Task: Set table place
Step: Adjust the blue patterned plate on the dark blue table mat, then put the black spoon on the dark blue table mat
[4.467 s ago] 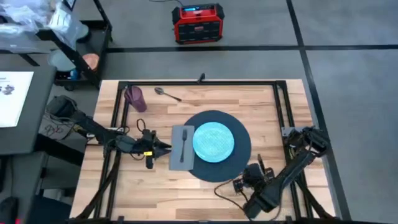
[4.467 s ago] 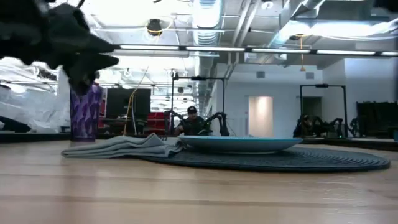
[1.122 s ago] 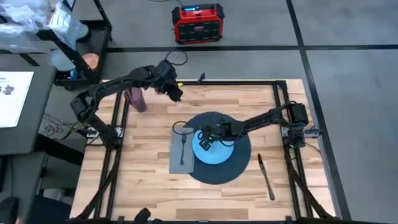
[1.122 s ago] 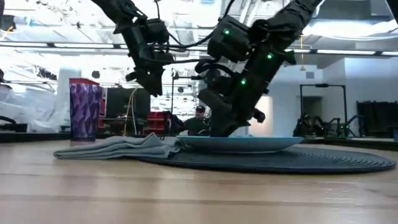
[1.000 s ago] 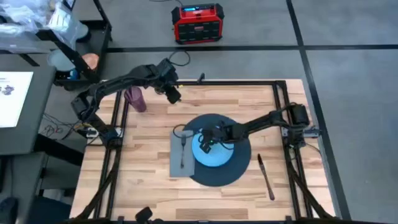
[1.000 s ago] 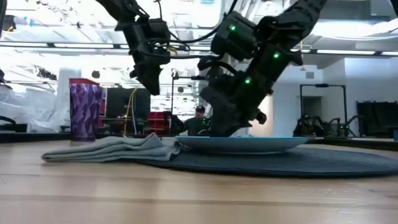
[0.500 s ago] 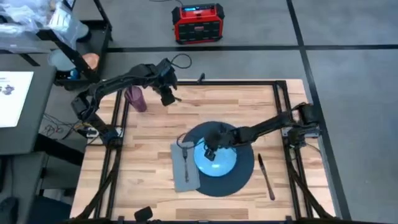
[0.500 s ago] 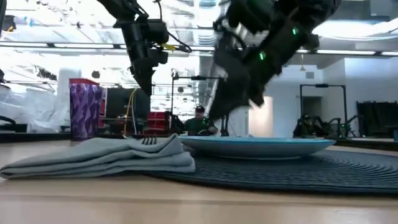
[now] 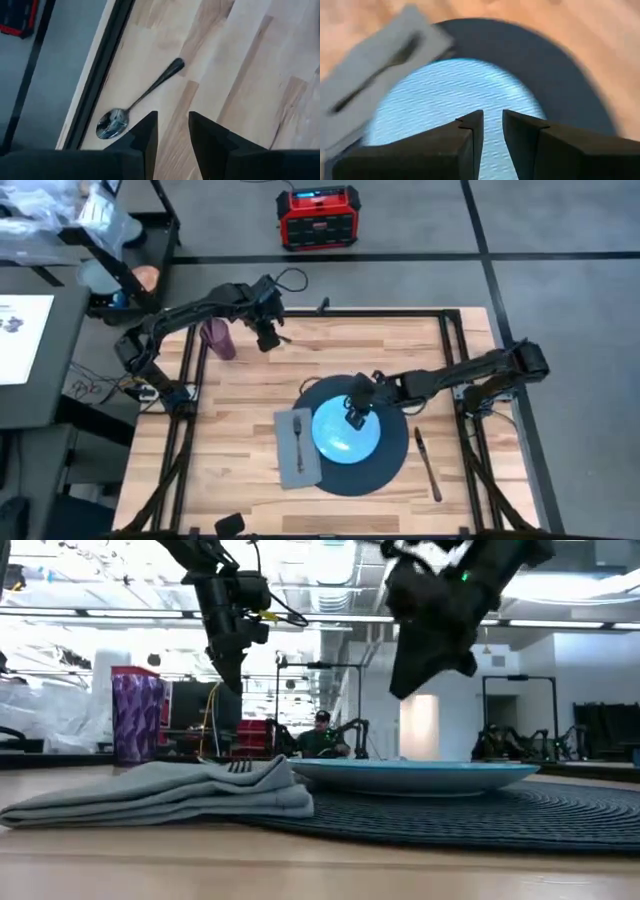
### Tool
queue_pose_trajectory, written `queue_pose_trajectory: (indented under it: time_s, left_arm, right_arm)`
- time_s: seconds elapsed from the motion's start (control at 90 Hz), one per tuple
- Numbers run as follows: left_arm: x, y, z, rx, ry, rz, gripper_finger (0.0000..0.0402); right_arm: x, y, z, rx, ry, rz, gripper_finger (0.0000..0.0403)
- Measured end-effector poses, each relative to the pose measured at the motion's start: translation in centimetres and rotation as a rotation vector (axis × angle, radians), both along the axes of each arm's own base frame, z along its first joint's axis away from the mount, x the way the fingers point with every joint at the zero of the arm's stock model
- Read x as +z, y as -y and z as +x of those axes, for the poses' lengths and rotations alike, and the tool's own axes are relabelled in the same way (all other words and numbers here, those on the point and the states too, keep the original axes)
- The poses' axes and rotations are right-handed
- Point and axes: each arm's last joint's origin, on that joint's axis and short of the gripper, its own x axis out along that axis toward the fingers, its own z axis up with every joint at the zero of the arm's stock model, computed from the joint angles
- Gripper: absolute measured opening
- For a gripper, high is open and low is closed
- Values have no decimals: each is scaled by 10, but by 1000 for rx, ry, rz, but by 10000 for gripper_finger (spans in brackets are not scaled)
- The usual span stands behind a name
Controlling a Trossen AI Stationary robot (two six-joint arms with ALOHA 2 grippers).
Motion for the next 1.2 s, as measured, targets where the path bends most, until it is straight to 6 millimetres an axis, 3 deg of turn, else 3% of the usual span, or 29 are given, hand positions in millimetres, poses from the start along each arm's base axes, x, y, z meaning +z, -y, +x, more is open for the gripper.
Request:
queue_pose_trajectory:
  time_s: [0.344, 0.656, 0.978, 1.2]
  left_arm:
    - [-2, 4, -5, 26, -44, -48, 93]
    - [-1, 5, -6, 74, -32, -61, 93]
    - [-1, 5, -7, 71, -37, -64, 93]
    - [-1, 5, -6, -4, -53, -42, 93]
  right_arm:
    - [-60, -7, 27, 22, -84, 68, 61]
    - [-91, 3, 56, 24, 51, 104, 61]
    - [-80, 17, 61, 9, 142, 74, 58]
    - [-43, 11, 56, 47, 251, 54, 58]
